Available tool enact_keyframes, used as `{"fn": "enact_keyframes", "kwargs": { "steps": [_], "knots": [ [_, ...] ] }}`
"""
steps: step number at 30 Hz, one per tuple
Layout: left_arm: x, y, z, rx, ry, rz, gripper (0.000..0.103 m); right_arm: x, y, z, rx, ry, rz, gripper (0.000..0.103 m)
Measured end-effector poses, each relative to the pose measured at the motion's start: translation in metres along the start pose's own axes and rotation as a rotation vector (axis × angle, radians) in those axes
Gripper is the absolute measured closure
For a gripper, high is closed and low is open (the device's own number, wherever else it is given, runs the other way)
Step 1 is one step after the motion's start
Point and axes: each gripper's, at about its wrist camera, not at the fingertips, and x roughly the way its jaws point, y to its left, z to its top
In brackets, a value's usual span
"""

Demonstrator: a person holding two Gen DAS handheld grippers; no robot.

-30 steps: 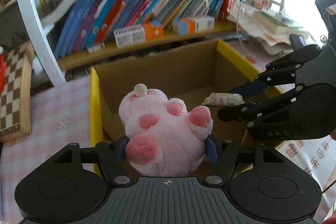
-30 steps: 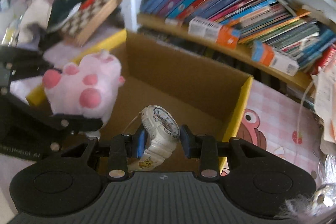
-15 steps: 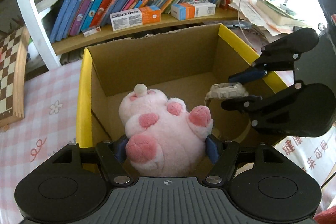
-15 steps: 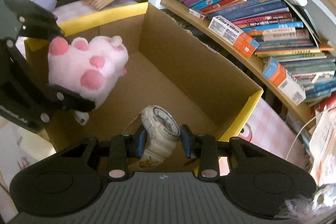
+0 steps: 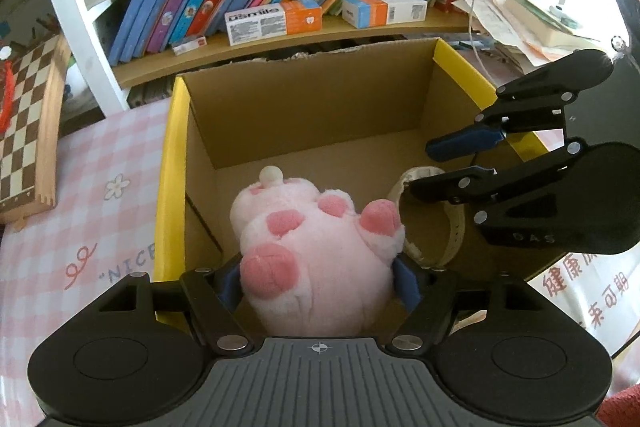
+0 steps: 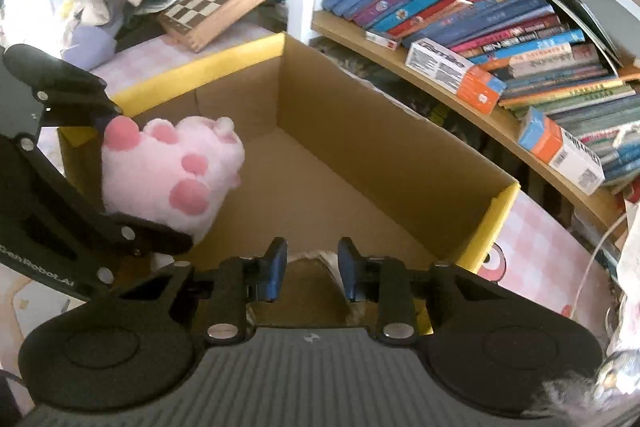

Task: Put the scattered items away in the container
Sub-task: 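Open the right tool to drop the watch into the box while the left tool releases the plush, then withdraw both tools up out of the yellow box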

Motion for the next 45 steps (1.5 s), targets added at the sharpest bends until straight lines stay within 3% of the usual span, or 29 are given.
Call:
{"fn": "enact_keyframes", "kwargs": {
  "steps": [3, 6, 12, 18, 24, 27, 32, 35, 37, 38, 40, 42, 45],
  "knots": [
    [-0.001, -0.001, 0.000, -0.017, 0.016, 0.009, 0.029, 0.001, -0.003, -0.004, 0.011, -0.005, 0.000, 0.076],
    [-0.003, -0.004, -0.002, -0.025, 0.022, 0.011, 0.030, 0.002, -0.006, -0.008, 0.016, -0.012, 0.002, 0.085],
    [0.000, -0.002, 0.001, -0.009, 0.013, 0.004, 0.025, 0.001, -0.007, -0.010, 0.038, -0.027, 0.019, 0.084],
    [-0.007, -0.010, 0.004, 0.076, -0.065, 0.045, 0.018, -0.021, -0.008, -0.012, 0.092, -0.067, -0.002, 0.081],
    [-0.027, -0.015, 0.009, 0.100, -0.154, 0.030, 0.017, -0.045, -0.010, -0.014, 0.147, -0.108, -0.025, 0.080],
    [-0.039, -0.012, 0.008, 0.117, -0.199, 0.083, 0.017, -0.056, -0.010, -0.014, 0.174, -0.129, -0.037, 0.070],
    [-0.052, 0.009, -0.008, 0.026, -0.222, 0.128, 0.019, -0.056, -0.017, -0.022, 0.234, -0.107, -0.061, 0.061],
    [-0.049, 0.018, -0.018, -0.017, -0.193, 0.132, 0.029, -0.055, -0.021, -0.026, 0.270, -0.091, -0.075, 0.057],
    [-0.043, 0.024, -0.024, -0.037, -0.158, 0.131, 0.054, -0.054, -0.024, -0.029, 0.294, -0.081, -0.085, 0.057],
    [-0.041, 0.027, -0.026, -0.053, -0.147, 0.126, 0.056, -0.054, -0.025, -0.031, 0.307, -0.075, -0.090, 0.059],
    [-0.042, 0.036, -0.031, -0.126, -0.158, 0.110, 0.068, -0.053, -0.028, -0.034, 0.331, -0.065, -0.100, 0.074],
    [-0.044, 0.043, -0.035, -0.183, -0.164, 0.113, 0.088, -0.052, -0.030, -0.037, 0.355, -0.054, -0.110, 0.082],
    [-0.049, 0.043, -0.040, -0.197, -0.169, 0.123, 0.093, -0.051, -0.035, -0.041, 0.391, -0.039, -0.124, 0.085]
  ]
}}
